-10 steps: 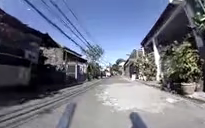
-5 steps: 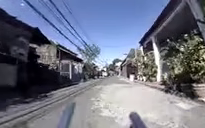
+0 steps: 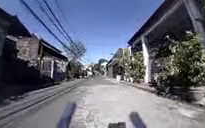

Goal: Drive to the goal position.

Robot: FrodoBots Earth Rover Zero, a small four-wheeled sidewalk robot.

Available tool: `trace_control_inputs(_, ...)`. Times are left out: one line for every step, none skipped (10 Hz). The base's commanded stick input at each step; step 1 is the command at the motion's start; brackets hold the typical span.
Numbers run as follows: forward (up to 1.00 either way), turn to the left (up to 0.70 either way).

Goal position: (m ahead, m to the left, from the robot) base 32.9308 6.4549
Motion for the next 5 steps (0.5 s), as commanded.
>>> trace_control_inputs(1.00,0.00)
trace_control_inputs(1.00,0.04)
trace_control_inputs(1.00,0.14)
trace_control_inputs(1.00,0.14)
trace_control_inputs(1.00,0.04)
